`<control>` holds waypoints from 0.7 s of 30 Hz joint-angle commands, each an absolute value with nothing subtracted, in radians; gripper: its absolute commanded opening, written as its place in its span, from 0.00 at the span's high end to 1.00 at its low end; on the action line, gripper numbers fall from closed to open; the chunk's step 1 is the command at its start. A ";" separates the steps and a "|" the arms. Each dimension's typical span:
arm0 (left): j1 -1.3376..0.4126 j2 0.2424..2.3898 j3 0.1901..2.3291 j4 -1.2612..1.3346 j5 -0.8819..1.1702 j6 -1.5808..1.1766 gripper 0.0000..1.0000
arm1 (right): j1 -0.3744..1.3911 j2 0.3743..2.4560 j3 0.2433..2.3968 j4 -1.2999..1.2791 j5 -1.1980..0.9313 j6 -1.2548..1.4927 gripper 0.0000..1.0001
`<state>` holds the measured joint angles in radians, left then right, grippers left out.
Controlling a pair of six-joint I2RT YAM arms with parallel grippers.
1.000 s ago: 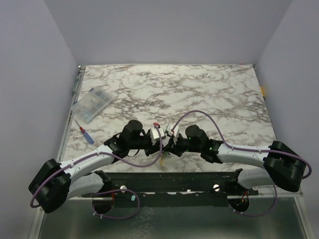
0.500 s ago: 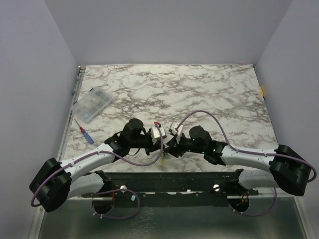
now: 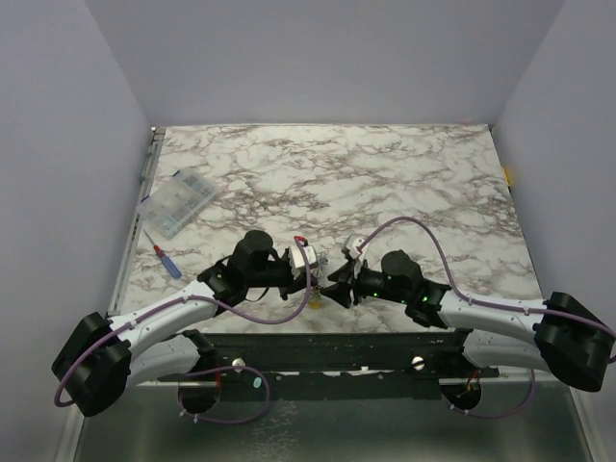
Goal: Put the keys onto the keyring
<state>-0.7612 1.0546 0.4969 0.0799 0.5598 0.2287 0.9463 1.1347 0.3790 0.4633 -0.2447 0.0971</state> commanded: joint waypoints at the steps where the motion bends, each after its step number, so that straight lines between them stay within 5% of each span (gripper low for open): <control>1: -0.764 1.029 0.483 0.114 0.547 0.219 1.00 | 0.934 1.121 0.346 0.537 -0.259 0.155 0.50; 12: -0.764 0.998 0.458 0.158 0.560 0.199 1.00 | 0.911 1.193 0.322 0.732 -0.299 0.264 0.56; 21: -0.765 0.960 0.439 0.237 0.561 0.143 1.00 | 0.910 1.295 0.337 0.835 -0.361 0.300 0.72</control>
<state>-0.7612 0.9951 0.4538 0.1360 0.5556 0.1902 0.9142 1.2728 0.3279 0.7403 -0.3122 0.2707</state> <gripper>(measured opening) 0.017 0.301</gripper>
